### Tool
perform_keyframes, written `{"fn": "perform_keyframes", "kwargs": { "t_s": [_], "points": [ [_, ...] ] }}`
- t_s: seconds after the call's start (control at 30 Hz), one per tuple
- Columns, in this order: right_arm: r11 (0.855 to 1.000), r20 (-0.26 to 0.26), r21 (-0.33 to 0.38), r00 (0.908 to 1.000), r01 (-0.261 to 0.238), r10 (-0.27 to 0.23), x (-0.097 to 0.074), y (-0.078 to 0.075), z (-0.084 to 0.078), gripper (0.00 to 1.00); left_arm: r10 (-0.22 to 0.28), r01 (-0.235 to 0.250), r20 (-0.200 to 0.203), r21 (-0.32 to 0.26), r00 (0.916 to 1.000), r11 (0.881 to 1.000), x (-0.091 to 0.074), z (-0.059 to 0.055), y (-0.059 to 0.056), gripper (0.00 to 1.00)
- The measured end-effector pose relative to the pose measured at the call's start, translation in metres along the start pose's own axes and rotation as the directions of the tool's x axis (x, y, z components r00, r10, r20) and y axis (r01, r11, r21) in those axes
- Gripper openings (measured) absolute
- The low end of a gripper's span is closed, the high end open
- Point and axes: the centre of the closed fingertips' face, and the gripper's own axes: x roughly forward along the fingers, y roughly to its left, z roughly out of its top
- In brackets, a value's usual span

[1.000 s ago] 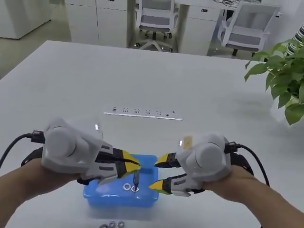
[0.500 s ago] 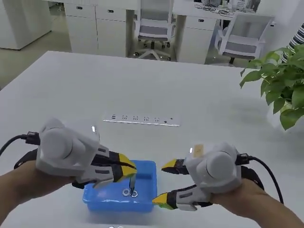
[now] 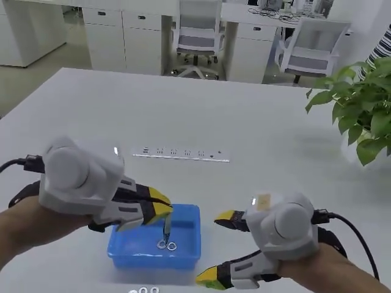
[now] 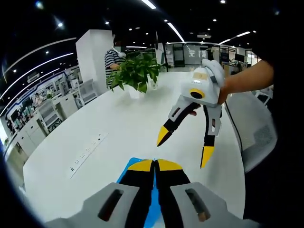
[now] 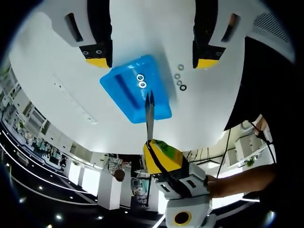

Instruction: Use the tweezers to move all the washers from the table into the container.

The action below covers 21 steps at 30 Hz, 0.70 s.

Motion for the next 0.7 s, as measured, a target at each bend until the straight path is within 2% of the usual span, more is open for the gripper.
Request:
{"fn": "perform_keyframes", "kwargs": {
  "t_s": [0.23, 0.4, 0.7],
  "points": [
    [1.0, 0.007, 0.013, 1.0, -0.007, 0.007, 0.001, 0.007, -0.001, 0.76, -0.007, 0.007, 0.005, -0.008, 1.0, 1.0, -0.005, 0.004, -0.008, 0.05],
    [1.0, 0.013, 0.015, 0.9999, -0.007, 0.007, 0.002, 0.01, 0.0, 0.8, -0.012, 0.012, 0.0, -0.007, 0.9999, 1.0, -0.008, 0.002, -0.013, 0.05],
    [1.0, 0.027, 0.026, 0.9996, -0.004, 0.004, 0.004, 0.016, 0.002, 0.88, -0.026, 0.026, 0.016, -0.012, 0.9995, 1.0, -0.014, -0.001, -0.025, 0.05]
  ]
}}
